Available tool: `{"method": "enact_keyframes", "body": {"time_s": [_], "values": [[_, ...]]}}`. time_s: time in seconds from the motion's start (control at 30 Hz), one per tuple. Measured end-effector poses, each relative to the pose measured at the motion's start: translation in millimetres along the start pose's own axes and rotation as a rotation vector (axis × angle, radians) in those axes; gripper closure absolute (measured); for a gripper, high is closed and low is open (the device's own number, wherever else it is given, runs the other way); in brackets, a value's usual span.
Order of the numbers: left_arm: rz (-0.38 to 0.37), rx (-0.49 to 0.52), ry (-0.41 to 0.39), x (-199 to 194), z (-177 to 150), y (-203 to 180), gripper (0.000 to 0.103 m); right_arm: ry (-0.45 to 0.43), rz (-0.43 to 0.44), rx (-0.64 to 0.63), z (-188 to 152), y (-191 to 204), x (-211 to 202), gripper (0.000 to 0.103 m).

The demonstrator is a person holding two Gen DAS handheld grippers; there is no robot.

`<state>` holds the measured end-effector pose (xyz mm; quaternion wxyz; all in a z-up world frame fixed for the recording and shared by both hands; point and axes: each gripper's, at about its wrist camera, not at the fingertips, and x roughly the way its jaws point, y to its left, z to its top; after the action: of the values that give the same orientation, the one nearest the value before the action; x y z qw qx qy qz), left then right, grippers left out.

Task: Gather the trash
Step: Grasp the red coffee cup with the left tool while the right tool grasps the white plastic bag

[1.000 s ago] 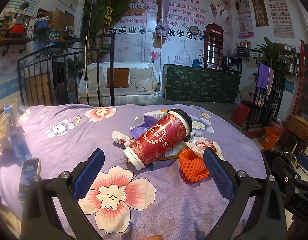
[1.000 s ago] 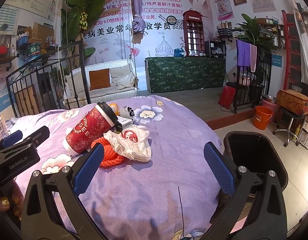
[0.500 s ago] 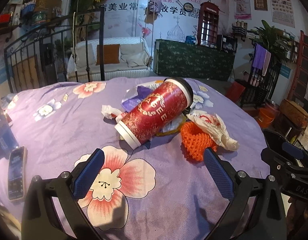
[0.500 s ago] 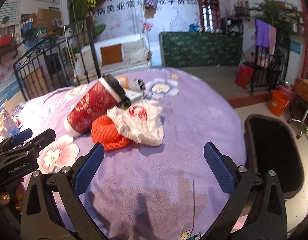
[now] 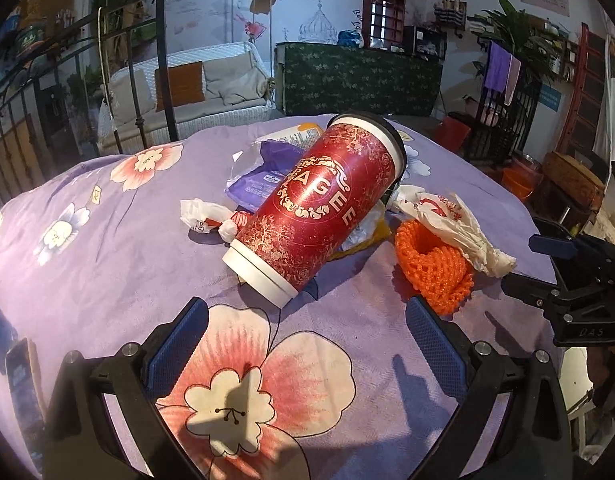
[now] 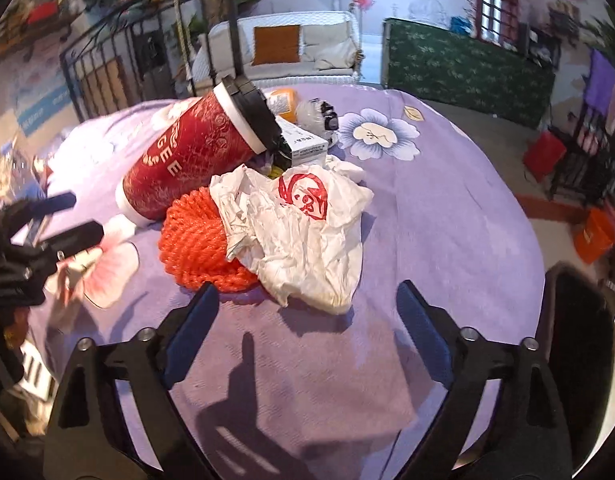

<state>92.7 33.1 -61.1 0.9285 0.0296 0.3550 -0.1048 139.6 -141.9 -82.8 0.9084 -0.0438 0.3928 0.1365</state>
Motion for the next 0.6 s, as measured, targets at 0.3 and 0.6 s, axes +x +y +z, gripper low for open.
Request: {"method": "enact_keyframes", "body": {"time_s": [0.3,0.6], "values": [[-0.004,0.035,0.045,14,6,1,0.006,0.049,-0.016,-0.179,10,10,24,0.039],[-0.004,0.106,0.054,22,19,0,0.006,0.038,0.024,-0.144,11,-1,16,0.081]]}}
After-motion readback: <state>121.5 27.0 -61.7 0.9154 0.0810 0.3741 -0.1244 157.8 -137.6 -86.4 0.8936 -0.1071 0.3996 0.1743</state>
